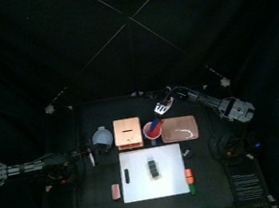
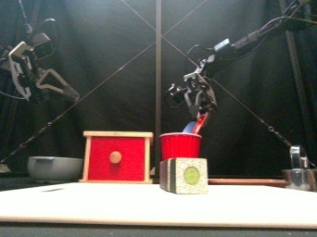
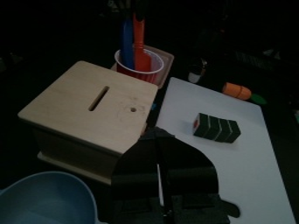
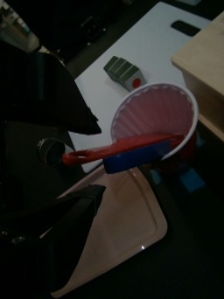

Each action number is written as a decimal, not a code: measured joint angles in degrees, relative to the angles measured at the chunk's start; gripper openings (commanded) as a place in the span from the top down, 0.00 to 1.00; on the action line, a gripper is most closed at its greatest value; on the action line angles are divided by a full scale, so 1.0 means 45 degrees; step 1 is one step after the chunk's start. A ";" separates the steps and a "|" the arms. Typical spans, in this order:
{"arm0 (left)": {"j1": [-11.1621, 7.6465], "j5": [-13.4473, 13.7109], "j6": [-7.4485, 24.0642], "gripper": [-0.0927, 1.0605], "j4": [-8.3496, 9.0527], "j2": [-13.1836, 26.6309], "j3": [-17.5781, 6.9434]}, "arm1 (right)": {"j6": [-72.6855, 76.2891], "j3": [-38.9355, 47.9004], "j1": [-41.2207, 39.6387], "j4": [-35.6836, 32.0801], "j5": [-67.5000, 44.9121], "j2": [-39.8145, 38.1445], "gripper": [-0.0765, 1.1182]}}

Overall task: Place sushi on board then cut the sushi with the knife then place the pieces on the plate
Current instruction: Pick knife at handle with right hand

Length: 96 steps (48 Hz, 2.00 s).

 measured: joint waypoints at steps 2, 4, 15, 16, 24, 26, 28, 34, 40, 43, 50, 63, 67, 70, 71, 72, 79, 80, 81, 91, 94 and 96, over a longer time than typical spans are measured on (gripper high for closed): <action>0.0020 0.0020 0.0000 0.94 0.0000 0.0000 0.0020 | -0.0020 -0.0039 0.0078 -0.0020 0.0078 0.0098 0.23; 0.0020 0.0020 0.0000 0.94 0.0000 0.0000 0.0000 | -0.0020 -0.0059 0.0137 -0.0020 0.0117 0.0176 0.23; 0.0020 0.0000 0.0000 0.94 0.0000 0.0000 0.0000 | -0.0020 -0.0098 0.0391 -0.0039 0.0469 0.0352 0.23; 0.0020 0.0020 0.0000 0.94 0.0000 0.0020 0.0000 | -0.0020 -0.0098 0.0410 -0.0059 0.0508 0.0352 0.23; 0.0020 0.0020 0.0000 0.94 0.0000 0.0020 0.0039 | 0.0000 -0.0156 0.0527 -0.0059 0.0723 0.0527 0.23; 0.0020 0.0000 0.0000 0.94 0.0000 0.0000 0.0059 | 0.0020 -0.0176 0.0547 -0.0059 0.0762 0.0566 0.23; 0.0020 0.0020 0.0000 0.94 0.0000 0.0000 0.0059 | 0.0020 -0.0215 0.0566 -0.0059 0.0781 0.0625 0.23; 0.0020 0.0020 0.0000 0.94 0.0000 0.0000 0.0059 | 0.0020 -0.0410 0.0625 -0.0078 0.0820 0.0840 0.23; 0.0020 0.0020 0.0000 0.94 0.0000 0.0020 0.0059 | 0.0000 -0.0625 0.0723 -0.0078 0.0938 0.1016 0.25; 0.0020 0.0020 0.0000 0.94 0.0000 0.0000 0.0078 | 0.0020 -0.0723 0.0742 -0.0059 0.0996 0.1055 0.27; 0.0020 0.0020 0.0000 0.94 0.0000 0.0000 0.0117 | 0.0020 -0.0820 0.0820 -0.0039 0.1191 0.1094 0.37; 0.0039 0.0020 0.0000 0.94 0.0000 0.0000 0.0195 | 0.0117 -0.0820 0.0957 -0.0059 0.1621 0.1230 0.42; 0.0039 0.0020 0.0000 0.94 0.0000 0.0020 0.0195 | 0.0156 -0.0840 0.0996 -0.0039 0.1641 0.1289 0.42; 0.0039 0.0020 0.0000 0.94 0.0000 0.0020 0.0195 | 0.0176 -0.0859 0.0996 -0.0020 0.1641 0.1348 0.42; 0.0039 0.0020 0.0000 0.94 0.0000 0.0000 0.0176 | 0.0176 -0.0859 0.0996 -0.0020 0.1641 0.1367 0.42; 0.0020 0.0000 0.0000 0.94 0.0000 0.0000 0.0195 | 0.0176 -0.0879 0.0996 -0.0020 0.1641 0.1406 0.42; 0.0039 0.0020 0.0000 0.94 0.0000 0.0000 0.0176 | 0.0195 -0.1055 0.1016 0.0000 0.1660 0.1582 0.42; 0.0020 0.0000 0.0020 0.94 0.0000 0.0000 0.0195 | 0.0195 -0.1094 0.1016 -0.0020 0.1680 0.1621 0.42; 0.0039 0.0020 0.0000 0.94 0.0000 0.0020 0.0176 | 0.0195 -0.1113 0.1016 0.0000 0.1680 0.1621 0.42; 0.0039 0.0020 0.0000 0.94 0.0000 0.0020 0.0215 | 0.0195 -0.1465 0.1016 0.0000 0.1699 0.1699 0.42; 0.0039 0.0020 0.0020 0.94 0.0000 0.0000 0.0215 | 0.0195 -0.1543 0.1016 -0.0020 0.1719 0.1738 0.42; 0.0039 0.0020 0.0000 0.94 0.0000 0.0020 0.0215 | 0.0215 -0.1582 0.1016 0.0000 0.1719 0.1758 0.42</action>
